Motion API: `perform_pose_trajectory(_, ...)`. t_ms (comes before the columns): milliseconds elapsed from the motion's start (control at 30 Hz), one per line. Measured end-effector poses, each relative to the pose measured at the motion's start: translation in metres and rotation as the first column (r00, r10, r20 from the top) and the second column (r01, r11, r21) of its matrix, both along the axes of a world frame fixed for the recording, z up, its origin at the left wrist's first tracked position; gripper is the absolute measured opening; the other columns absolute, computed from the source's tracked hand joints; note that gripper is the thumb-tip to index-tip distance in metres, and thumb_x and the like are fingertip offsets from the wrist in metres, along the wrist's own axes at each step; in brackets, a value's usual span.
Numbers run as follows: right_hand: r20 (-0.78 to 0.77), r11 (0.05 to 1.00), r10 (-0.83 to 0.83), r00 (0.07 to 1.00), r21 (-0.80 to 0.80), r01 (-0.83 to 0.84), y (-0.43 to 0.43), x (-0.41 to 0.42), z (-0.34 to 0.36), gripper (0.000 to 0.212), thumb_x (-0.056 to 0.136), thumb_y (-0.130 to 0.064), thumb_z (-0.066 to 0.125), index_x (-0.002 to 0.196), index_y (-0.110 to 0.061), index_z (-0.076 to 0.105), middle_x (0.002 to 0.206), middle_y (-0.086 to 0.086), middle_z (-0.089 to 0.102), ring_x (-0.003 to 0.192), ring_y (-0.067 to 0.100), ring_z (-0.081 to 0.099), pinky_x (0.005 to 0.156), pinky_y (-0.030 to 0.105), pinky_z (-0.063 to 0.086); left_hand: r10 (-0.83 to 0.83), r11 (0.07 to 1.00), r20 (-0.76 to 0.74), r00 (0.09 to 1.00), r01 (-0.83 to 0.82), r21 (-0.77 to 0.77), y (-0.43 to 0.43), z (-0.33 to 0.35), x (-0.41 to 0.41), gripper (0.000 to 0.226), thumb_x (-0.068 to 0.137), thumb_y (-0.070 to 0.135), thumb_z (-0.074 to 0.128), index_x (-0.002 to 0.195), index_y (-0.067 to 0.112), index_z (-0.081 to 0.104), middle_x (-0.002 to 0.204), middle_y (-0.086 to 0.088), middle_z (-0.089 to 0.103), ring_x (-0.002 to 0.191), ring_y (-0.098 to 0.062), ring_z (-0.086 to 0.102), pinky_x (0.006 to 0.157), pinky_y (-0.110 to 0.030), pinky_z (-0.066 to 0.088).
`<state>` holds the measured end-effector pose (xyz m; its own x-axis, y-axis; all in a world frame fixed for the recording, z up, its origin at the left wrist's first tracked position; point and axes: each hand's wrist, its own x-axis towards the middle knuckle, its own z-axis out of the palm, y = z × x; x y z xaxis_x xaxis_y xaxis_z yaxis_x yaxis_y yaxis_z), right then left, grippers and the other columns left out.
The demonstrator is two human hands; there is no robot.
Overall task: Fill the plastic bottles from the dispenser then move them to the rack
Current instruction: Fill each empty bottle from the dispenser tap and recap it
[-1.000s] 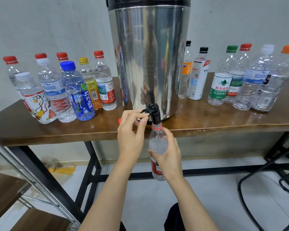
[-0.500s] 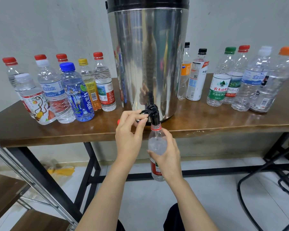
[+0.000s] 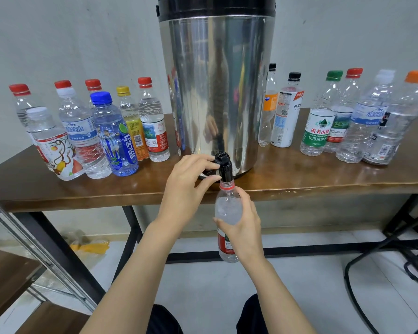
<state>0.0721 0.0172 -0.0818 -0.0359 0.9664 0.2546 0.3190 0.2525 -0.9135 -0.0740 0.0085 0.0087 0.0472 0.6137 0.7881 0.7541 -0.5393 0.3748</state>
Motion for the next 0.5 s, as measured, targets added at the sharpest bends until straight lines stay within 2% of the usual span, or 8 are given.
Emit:
perform_pose_trajectory(200,0.005,1.0,0.0,1.0,-0.009,0.0,0.002,0.0003,-0.0006,0.085,0.075,-0.021,0.084,0.14,-0.044,0.035,0.137,-0.013,0.047,0.12,0.006,0.044,0.098,0.033,0.043,0.019,1.0,-0.133,0.991,-0.016,0.023,0.0009,0.0052,-0.0026,0.027,0.082,0.009,0.077,0.109,0.006,0.072,0.109,-0.004,0.07,0.103,-0.021,0.061,0.095,-0.03,0.045)
perform_pose_trajectory(500,-0.001,1.0,0.007,1.0,-0.001,-0.007,0.0027,0.0008,-0.0013,0.085,0.074,-0.019,0.084,0.139,-0.045,0.036,0.134,-0.014,0.048,0.113,0.005,0.046,0.094,0.029,0.043,-0.016,0.999,-0.215,0.976,0.027,0.045,0.0021,0.0083,-0.0076,0.028,0.086,0.008,0.072,0.114,0.003,0.071,0.106,-0.006,0.071,0.097,-0.025,0.061,0.089,-0.033,0.048)
